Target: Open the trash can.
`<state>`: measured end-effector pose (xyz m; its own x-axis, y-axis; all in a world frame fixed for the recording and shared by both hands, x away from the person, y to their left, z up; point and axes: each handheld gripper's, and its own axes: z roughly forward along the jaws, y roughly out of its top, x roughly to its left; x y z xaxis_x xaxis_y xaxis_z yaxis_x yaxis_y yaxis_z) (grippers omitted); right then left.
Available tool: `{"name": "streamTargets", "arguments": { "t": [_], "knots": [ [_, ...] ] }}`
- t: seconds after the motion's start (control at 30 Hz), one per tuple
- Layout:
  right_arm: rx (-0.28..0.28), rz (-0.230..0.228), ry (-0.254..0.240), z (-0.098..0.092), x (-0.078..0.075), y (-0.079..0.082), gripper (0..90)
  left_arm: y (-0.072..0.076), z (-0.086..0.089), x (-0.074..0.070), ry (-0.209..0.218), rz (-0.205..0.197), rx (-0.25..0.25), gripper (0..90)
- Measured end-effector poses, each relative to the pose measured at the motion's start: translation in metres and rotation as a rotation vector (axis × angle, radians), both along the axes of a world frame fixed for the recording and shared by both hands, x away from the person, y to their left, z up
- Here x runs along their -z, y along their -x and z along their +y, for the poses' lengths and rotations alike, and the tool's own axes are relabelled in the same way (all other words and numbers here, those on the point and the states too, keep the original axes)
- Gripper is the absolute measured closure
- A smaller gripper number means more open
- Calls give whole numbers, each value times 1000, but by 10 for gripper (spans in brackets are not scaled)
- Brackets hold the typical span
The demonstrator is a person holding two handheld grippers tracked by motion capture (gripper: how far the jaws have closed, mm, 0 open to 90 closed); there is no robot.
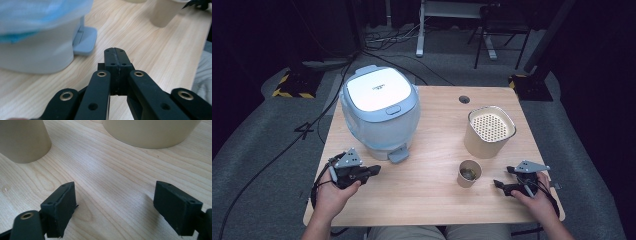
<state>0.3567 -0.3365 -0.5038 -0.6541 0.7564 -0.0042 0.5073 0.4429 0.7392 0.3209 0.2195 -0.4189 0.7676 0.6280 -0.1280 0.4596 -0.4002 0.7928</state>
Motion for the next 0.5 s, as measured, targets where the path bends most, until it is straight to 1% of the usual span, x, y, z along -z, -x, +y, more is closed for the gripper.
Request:
{"name": "streamTargets", "arguments": {
  "t": [0.03, 0.07, 0.1, 0.13, 0.17, 0.2, 0.23, 0.27, 0.3, 0.37, 0.4, 0.43, 0.47, 0.5],
  "knots": [
    [0, 0, 0, 0, 0, 0, 186, -1, -1, -4, 14, -8, 18, 900],
    [0, 0, 0, 0, 0, 0, 186, -3, -1, -10, 38, -22, 42, 900],
    [0, -1, 0, 0, 0, 0, 186, -4, -2, -13, 49, -27, 50, 900],
    [0, 0, 0, 0, 0, 0, 186, -5, -2, -16, 51, -36, 57, 900],
    [-1, 0, 0, 0, 0, 0, 186, -7, -2, -21, 64, -50, 67, 900],
    [-2, 0, 0, 0, 0, 0, 186, -8, -2, -24, 79, -57, 73, 900],
    [-2, 0, 0, 0, 0, 0, 186, -8, -2, -24, 79, -57, 73, 900],
    [-2, 0, 0, 0, 0, 0, 186, -10, -1, -33, 138, -69, 89, 900],
    [-2, 0, 0, 0, 0, 0, 186, -12, -1, -36, 159, -78, 96, 900],
    [-2, 0, 0, 0, 0, 0, 186, -14, -1, -43, 196, -96, 111, 900],
    [-2, 0, 0, 0, 0, 0, 186, -14, -1, -43, 196, -96, 111, 900],
    [-2, 0, 0, 0, 0, 0, 186, -17, -2, -49, 219, -112, 117, 900],
    [-2, 0, 0, 0, 0, 0, 186, -17, -2, -49, 219, -112, 117, 899],
    [-2, 0, -1, 0, 0, 0, 186, -18, -2, -52, 233, -119, 120, 899]
  ]
}}
